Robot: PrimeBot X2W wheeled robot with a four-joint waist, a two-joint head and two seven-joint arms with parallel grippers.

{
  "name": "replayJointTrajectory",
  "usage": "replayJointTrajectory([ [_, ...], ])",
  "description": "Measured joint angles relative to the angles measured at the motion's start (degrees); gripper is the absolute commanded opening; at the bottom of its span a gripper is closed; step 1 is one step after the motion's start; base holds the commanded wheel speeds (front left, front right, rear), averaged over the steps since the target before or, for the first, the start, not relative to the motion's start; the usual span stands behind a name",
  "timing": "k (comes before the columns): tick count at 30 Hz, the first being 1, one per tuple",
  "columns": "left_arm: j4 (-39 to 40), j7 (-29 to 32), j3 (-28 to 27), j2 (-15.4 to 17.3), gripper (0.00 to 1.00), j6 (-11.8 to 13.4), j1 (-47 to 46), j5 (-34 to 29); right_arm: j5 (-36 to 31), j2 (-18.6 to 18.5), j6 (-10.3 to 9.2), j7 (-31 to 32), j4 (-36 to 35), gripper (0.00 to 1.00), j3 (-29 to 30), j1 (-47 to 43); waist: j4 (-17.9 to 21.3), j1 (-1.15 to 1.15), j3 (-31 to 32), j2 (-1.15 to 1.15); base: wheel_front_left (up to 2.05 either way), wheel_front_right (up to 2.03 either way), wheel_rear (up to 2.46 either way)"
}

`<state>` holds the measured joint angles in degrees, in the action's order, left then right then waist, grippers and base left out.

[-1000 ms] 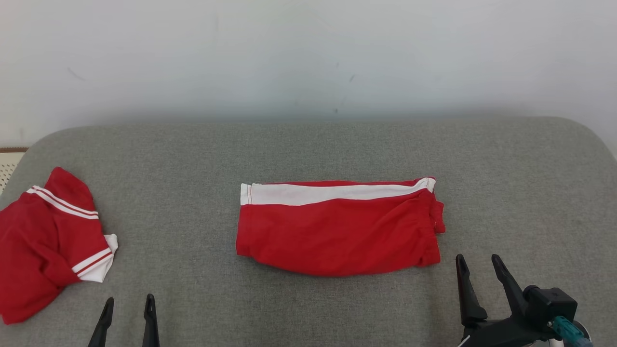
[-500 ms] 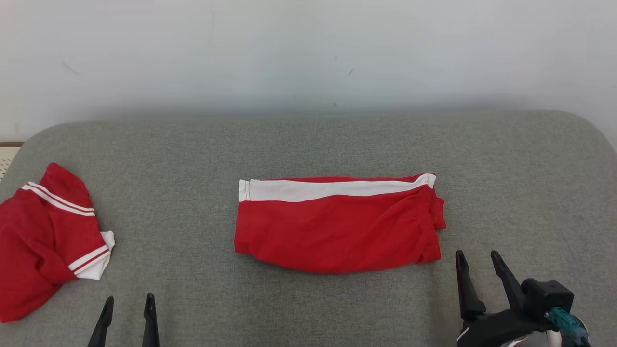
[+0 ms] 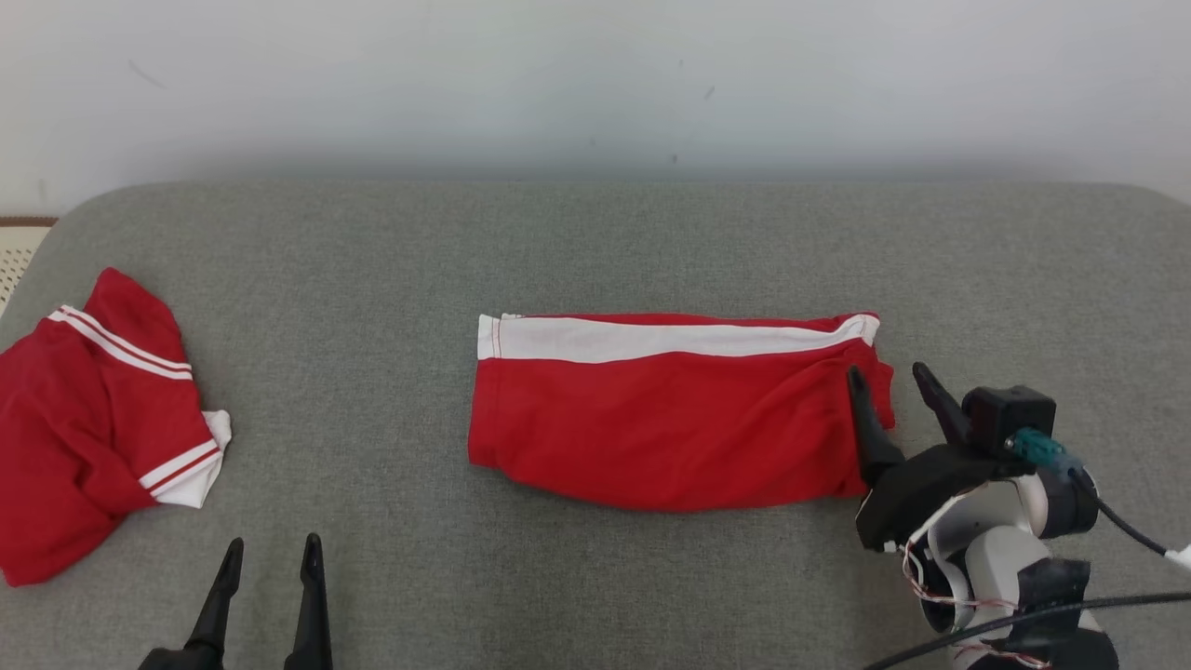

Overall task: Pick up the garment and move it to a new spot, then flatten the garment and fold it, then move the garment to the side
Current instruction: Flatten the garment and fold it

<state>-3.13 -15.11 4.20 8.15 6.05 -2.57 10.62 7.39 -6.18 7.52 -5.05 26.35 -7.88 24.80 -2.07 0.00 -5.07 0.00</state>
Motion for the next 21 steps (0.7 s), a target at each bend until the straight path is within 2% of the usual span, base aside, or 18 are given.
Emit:
replayJointTrajectory([
  [5,-0.52,0.0,0.0,-0.43,1.0,-0.46,-1.2,0.0,-0.1,-1.44,0.0,-0.09,9.23,1.0,1.32,6.24,-1.08,0.0,-1.54,0.0,0.0,0.0,0.0],
  [6,-0.52,0.0,0.0,-0.43,1.0,-0.46,-1.2,0.0,-0.1,-1.44,0.0,-0.09,9.23,1.0,1.32,6.24,-1.08,0.0,-1.54,0.0,0.0,0.0,0.0],
  [15,-0.8,0.0,-0.53,-1.14,1.0,-1.3,-2.74,-0.19,-0.26,-2.1,0.0,-0.94,24.69,1.0,3.82,13.58,-2.2,0.0,-4.08,0.0,0.0,0.0,0.0],
  [21,-1.42,0.0,-0.87,-1.42,1.0,-1.93,-3.62,-0.52,-0.24,-1.79,0.0,-1.25,32.41,1.0,5.11,16.3,-2.3,0.0,-5.05,0.0,0.0,0.0,0.0],
])
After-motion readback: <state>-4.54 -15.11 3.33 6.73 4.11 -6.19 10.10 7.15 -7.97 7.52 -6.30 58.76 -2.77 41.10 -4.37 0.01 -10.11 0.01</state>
